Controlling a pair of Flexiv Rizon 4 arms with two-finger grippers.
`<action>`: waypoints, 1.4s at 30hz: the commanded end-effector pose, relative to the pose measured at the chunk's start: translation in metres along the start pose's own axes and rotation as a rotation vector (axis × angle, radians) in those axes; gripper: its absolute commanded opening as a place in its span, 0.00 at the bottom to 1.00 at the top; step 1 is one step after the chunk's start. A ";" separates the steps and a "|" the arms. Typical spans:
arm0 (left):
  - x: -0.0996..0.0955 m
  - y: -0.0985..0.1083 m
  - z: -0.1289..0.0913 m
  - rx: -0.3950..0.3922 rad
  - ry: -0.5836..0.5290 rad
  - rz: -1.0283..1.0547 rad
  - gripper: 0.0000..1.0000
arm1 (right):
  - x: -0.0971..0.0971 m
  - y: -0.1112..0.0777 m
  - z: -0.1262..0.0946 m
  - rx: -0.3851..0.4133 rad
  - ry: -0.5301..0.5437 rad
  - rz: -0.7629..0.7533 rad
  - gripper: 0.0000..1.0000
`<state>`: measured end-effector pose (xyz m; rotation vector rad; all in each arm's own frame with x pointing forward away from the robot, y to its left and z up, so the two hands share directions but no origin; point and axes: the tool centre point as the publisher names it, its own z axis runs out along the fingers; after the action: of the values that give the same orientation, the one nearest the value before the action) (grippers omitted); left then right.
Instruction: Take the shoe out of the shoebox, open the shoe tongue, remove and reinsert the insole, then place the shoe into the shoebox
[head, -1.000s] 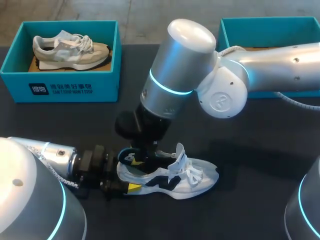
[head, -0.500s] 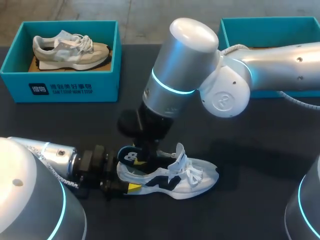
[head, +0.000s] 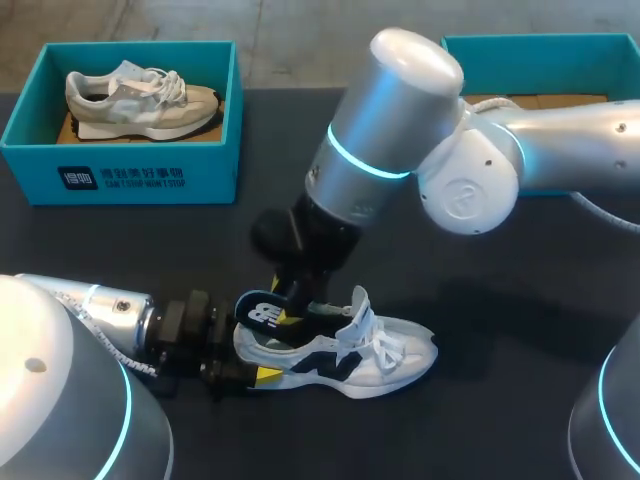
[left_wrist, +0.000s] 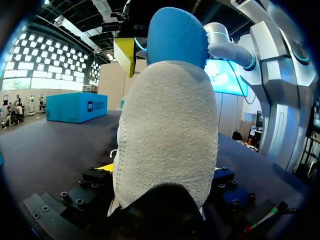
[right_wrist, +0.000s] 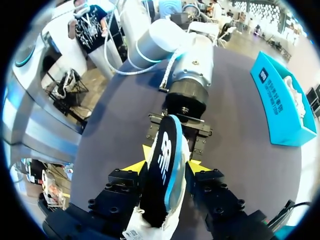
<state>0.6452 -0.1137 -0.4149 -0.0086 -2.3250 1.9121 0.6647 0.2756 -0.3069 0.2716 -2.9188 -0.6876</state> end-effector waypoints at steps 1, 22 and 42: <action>0.000 0.001 0.001 0.000 -0.001 0.000 0.00 | -0.005 -0.006 -0.003 -0.028 0.032 0.001 0.49; 0.000 0.001 0.001 0.000 -0.001 0.000 0.00 | -0.018 -0.015 -0.006 -0.002 0.200 0.123 0.64; 0.000 0.001 0.001 0.000 -0.001 0.000 0.00 | 0.002 -0.016 0.007 -0.022 0.228 0.176 0.48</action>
<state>0.6452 -0.1138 -0.4149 -0.0086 -2.3249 1.9122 0.6655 0.2614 -0.3200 0.0839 -2.6741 -0.6225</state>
